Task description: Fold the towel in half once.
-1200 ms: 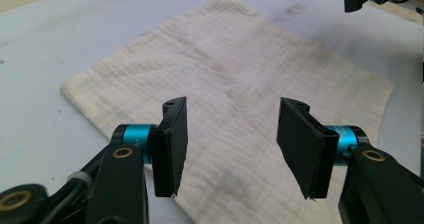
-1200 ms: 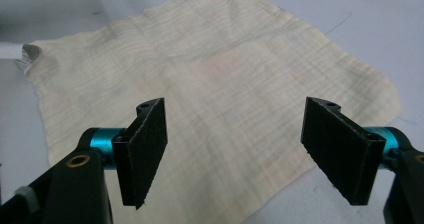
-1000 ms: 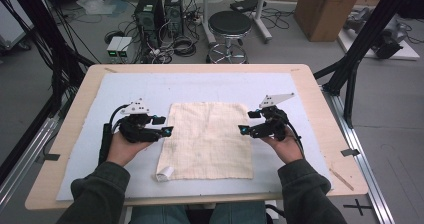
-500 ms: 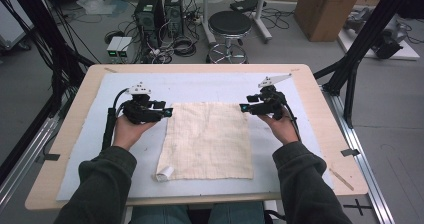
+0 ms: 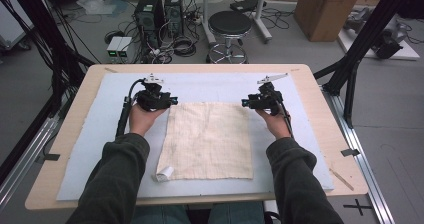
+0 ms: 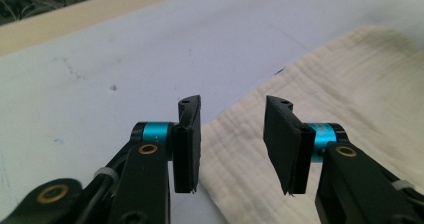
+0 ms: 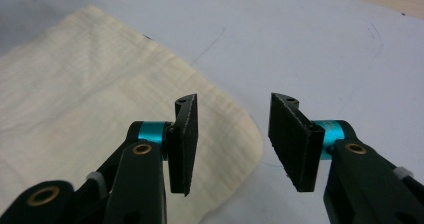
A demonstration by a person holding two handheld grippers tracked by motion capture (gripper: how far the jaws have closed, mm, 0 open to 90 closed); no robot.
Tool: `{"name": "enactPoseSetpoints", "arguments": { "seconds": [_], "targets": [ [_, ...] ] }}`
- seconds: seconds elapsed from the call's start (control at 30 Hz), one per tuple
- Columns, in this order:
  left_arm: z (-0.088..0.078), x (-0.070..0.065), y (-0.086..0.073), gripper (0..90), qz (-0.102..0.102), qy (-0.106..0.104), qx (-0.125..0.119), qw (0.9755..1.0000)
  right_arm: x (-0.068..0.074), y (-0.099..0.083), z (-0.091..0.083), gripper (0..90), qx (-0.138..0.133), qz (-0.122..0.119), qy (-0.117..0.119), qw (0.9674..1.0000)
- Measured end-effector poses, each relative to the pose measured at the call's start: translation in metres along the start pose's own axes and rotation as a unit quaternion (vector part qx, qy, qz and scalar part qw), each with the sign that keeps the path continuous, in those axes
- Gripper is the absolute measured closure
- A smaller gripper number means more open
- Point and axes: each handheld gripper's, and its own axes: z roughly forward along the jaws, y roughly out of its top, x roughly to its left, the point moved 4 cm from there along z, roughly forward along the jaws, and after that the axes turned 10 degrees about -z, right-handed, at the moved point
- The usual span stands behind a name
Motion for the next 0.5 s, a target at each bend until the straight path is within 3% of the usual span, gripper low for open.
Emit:
{"name": "enactPoseSetpoints", "arguments": {
  "seconds": [0.13, 0.3, 0.4, 0.5],
  "targets": [
    [0.012, 0.008, -0.008, 53.4, -0.025, 0.027, 0.019, 0.9992, -0.004, -0.007, 0.011, 55.0, 0.024, 0.011, -0.001, 0.9997],
    [0.025, 0.008, -0.014, 55.0, -0.023, 0.035, 0.036, 0.9985, -0.008, -0.015, 0.020, 57.6, 0.047, 0.029, -0.010, 0.9984],
    [0.032, 0.010, -0.021, 56.8, -0.026, 0.045, 0.062, 0.9967, -0.010, -0.017, 0.023, 60.9, 0.054, 0.034, -0.012, 0.9979],
    [0.033, 0.011, -0.022, 62.4, -0.024, 0.054, 0.063, 0.9963, -0.009, -0.019, 0.027, 62.9, 0.062, 0.032, -0.013, 0.9975]
  ]
}}
